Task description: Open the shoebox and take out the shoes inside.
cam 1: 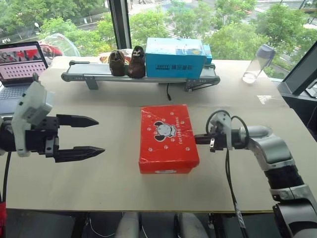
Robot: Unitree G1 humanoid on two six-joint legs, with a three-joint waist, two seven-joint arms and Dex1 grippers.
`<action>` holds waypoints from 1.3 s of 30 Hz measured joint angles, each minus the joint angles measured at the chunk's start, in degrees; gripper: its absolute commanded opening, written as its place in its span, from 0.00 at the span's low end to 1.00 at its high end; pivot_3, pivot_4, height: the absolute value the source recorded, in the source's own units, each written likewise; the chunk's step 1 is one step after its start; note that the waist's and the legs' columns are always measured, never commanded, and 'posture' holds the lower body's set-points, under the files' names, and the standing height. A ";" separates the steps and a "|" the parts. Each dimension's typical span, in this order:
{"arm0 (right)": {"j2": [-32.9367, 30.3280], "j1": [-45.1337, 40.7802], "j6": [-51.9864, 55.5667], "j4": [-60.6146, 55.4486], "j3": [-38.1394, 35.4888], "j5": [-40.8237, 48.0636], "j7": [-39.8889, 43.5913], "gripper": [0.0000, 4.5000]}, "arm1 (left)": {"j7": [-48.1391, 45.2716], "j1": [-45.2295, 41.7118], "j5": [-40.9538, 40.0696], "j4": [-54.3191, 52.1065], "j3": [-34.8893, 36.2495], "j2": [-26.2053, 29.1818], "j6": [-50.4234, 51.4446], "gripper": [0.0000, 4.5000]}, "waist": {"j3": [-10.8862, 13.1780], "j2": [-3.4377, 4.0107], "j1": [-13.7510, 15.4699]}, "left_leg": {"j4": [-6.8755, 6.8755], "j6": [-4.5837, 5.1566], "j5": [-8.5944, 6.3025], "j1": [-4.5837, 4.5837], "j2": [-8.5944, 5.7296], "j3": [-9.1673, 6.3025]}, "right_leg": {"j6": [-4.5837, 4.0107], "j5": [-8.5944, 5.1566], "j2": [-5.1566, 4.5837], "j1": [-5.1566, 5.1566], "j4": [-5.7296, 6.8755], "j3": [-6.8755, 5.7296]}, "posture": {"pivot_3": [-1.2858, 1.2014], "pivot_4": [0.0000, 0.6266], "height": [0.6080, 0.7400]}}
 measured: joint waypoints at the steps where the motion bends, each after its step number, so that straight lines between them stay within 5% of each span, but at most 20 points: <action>1: 0.96 -2.39 1.83 0.06 -1.20 1.88 -0.12 0.00 | 0.34 -0.15 -0.36 -0.04 1.03 0.51 0.94 0.97 | 0.02 -0.01 -0.06 | 0.00 0.00 0.00 -0.01 0.09 0.01 | -0.03 0.02 0.09 -0.02 0.00 0.01 | 0.52 0.24 1.00; 10: 11.96 -21.03 7.48 3.64 -3.34 9.31 -1.48 0.00 | 1.65 -4.45 -3.45 -1.64 7.36 8.07 7.46 0.97 | 0.04 -0.02 -0.29 | -0.04 -0.02 -0.01 -0.06 0.47 0.15 | -0.23 0.11 0.42 -0.25 0.03 0.02 | 0.52 0.24 1.00; 14: 25.53 -27.15 4.22 7.27 2.28 8.39 -3.33 0.00 | 0.27 -6.80 -4.47 -2.10 10.37 14.07 11.18 0.97 | 0.04 -0.02 -1.48 | -0.01 -0.02 0.00 -0.27 0.70 0.17 | -0.38 0.21 0.75 -0.56 0.23 0.16 | 0.52 0.24 1.00; 21: 32.75 -27.36 -3.17 10.57 10.89 2.30 -3.95 0.00 | -0.86 -14.01 -8.04 -0.67 11.60 22.14 13.52 0.97 | 0.09 -0.16 -1.18 | 0.09 -0.11 -0.05 -0.27 0.76 0.18 | -0.47 0.12 0.79 -0.67 0.50 0.15 | 0.52 0.24 1.00; 27: 31.48 -27.62 0.76 12.24 8.32 -0.11 -13.17 0.00 | 0.87 -13.02 -11.94 -2.94 11.77 17.27 16.19 0.97 | 0.11 -0.13 -1.10 | 0.05 -0.11 -0.04 -0.08 0.81 0.19 | -0.65 0.05 0.82 -0.65 0.82 0.18 | 0.52 0.24 1.00; 33: 23.79 -30.66 16.36 9.69 1.79 0.98 -20.91 0.00 | 3.24 -2.49 -4.50 -6.94 6.14 8.75 11.91 0.97 | 0.09 -0.21 -1.05 | 0.01 -0.17 -0.03 -0.15 0.95 0.26 | -1.12 0.25 0.99 -0.83 0.89 0.34 | 0.52 0.24 1.00; 39: 12.86 -26.35 34.58 -0.61 0.98 4.47 -21.54 0.36 | 3.62 2.44 9.11 -2.20 -7.49 5.35 -2.53 1.00 | 0.09 -0.21 -0.86 | -0.01 -0.17 -0.03 -0.24 1.05 0.35 | -1.23 0.22 1.09 -1.01 0.92 0.41 | 0.52 0.24 1.00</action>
